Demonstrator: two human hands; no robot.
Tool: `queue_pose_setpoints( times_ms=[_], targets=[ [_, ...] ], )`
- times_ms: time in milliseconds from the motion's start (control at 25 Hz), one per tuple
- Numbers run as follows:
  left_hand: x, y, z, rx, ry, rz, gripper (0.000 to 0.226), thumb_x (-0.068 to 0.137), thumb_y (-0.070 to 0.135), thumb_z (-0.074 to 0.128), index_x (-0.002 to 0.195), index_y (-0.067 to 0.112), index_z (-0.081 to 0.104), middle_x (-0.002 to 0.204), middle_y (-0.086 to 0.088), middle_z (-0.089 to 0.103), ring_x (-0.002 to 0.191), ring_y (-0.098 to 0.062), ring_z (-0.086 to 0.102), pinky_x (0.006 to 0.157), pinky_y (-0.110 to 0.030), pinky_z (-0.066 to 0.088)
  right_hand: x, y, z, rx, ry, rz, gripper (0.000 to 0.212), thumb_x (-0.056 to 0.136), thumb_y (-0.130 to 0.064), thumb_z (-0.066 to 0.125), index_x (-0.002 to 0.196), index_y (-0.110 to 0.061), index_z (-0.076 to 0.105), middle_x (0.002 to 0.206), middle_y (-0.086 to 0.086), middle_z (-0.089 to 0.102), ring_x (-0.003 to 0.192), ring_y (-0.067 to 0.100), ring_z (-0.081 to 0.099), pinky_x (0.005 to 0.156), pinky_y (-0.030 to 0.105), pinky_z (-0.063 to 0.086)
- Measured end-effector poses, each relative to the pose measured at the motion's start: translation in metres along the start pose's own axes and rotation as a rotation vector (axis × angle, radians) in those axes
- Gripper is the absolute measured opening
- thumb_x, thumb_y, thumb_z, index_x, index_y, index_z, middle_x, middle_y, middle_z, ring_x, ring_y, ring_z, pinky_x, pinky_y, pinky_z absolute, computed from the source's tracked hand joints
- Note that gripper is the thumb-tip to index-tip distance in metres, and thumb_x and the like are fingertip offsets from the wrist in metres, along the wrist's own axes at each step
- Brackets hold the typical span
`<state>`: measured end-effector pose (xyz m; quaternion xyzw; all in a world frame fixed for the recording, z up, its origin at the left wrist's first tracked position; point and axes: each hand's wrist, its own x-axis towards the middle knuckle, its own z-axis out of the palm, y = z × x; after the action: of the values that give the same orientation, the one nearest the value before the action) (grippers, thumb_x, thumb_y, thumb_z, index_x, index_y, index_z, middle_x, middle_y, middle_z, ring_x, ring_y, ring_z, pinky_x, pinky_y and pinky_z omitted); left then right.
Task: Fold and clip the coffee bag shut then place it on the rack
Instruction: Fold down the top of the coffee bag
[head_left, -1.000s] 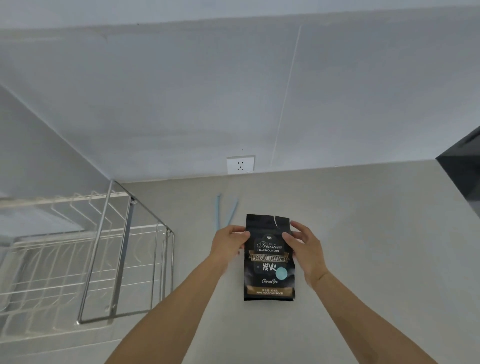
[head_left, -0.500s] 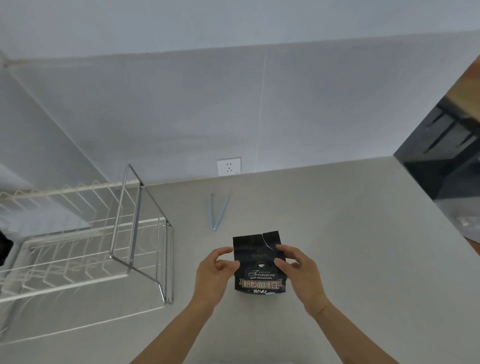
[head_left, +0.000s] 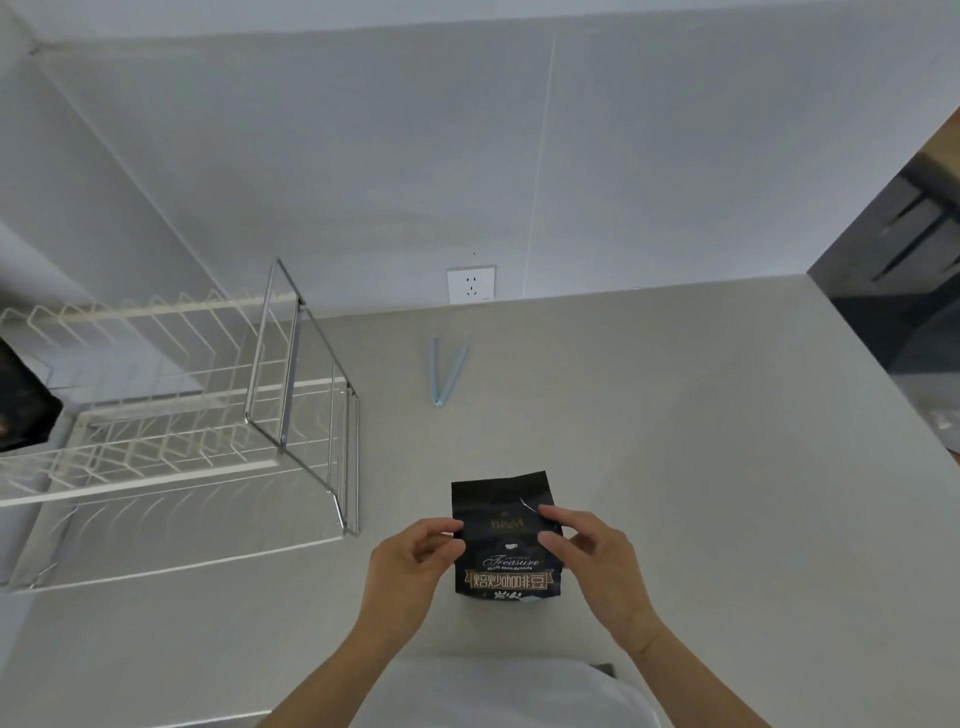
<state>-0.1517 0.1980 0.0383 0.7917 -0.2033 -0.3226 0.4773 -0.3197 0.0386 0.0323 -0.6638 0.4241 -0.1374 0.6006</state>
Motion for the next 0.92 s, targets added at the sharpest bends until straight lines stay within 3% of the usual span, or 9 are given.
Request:
queue_pose_setpoints(
  times_ms=[120, 240, 320, 440, 560, 800, 920],
  targets=[
    [-0.004, -0.003, -0.001, 0.025, 0.006, 0.016, 0.033, 0.081, 0.015, 0.075, 0.079, 0.048, 0.071, 0.08, 0.016, 0.077, 0.078, -0.001, 0.07, 0.065, -0.009, 0.052, -0.006, 0.002, -0.002, -0.015, -0.028, -0.015, 0.035, 0.079, -0.012, 0.075, 0.097, -0.041, 0.07, 0.096, -0.012, 0.073, 0.068, 0.008, 0.066, 0.069, 0.013, 0.052],
    [-0.006, -0.001, -0.002, 0.083, -0.004, 0.064, 0.031, 0.082, 0.017, 0.075, 0.079, 0.048, 0.069, 0.081, 0.023, 0.074, 0.076, -0.001, 0.068, 0.066, -0.012, 0.052, -0.007, 0.001, -0.003, -0.042, -0.028, -0.035, 0.037, 0.076, -0.012, 0.077, 0.091, -0.045, 0.072, 0.092, -0.016, 0.073, 0.07, 0.01, 0.067, 0.069, 0.011, 0.05],
    [-0.007, -0.002, -0.003, 0.122, -0.01, 0.113, 0.032, 0.08, 0.017, 0.076, 0.078, 0.048, 0.069, 0.08, 0.023, 0.073, 0.076, -0.001, 0.066, 0.064, -0.011, 0.049, -0.008, 0.0, -0.005, -0.095, -0.018, -0.074, 0.036, 0.076, -0.015, 0.078, 0.087, -0.049, 0.072, 0.088, -0.016, 0.071, 0.071, 0.007, 0.064, 0.069, 0.013, 0.049],
    [-0.007, -0.001, -0.004, 0.212, -0.003, 0.21, 0.024, 0.079, 0.018, 0.077, 0.082, 0.041, 0.073, 0.081, 0.014, 0.07, 0.08, -0.008, 0.064, 0.063, -0.019, 0.05, -0.011, 0.0, -0.008, -0.327, 0.015, -0.153, 0.022, 0.077, -0.027, 0.077, 0.085, -0.047, 0.074, 0.087, -0.016, 0.063, 0.09, 0.003, 0.054, 0.072, 0.014, 0.042],
    [-0.006, 0.001, -0.005, 0.288, 0.015, 0.303, 0.015, 0.079, 0.018, 0.078, 0.084, 0.032, 0.074, 0.092, 0.014, 0.06, 0.088, -0.009, 0.06, 0.067, -0.021, 0.05, -0.014, -0.001, -0.013, -0.419, 0.012, -0.21, 0.014, 0.075, -0.03, 0.079, 0.083, -0.041, 0.076, 0.094, -0.022, 0.058, 0.1, 0.0, 0.049, 0.075, 0.012, 0.039],
    [-0.008, 0.0, -0.006, 0.508, -0.022, 0.429, 0.01, 0.084, 0.025, 0.071, 0.089, 0.032, 0.066, 0.093, 0.022, 0.063, 0.09, 0.008, 0.053, 0.075, -0.016, 0.047, -0.013, -0.016, -0.002, -0.61, -0.022, -0.396, 0.012, 0.078, -0.033, 0.076, 0.089, -0.036, 0.077, 0.085, -0.023, 0.068, 0.093, 0.007, 0.051, 0.075, 0.022, 0.045],
    [-0.007, 0.009, -0.002, 0.576, -0.036, 0.56, 0.009, 0.082, 0.029, 0.073, 0.091, 0.032, 0.07, 0.091, 0.016, 0.068, 0.09, -0.001, 0.058, 0.071, -0.021, 0.051, -0.013, -0.022, 0.006, -0.631, -0.022, -0.45, 0.01, 0.078, -0.033, 0.076, 0.087, -0.034, 0.077, 0.083, -0.019, 0.071, 0.089, 0.01, 0.054, 0.072, 0.024, 0.048]
  ],
)
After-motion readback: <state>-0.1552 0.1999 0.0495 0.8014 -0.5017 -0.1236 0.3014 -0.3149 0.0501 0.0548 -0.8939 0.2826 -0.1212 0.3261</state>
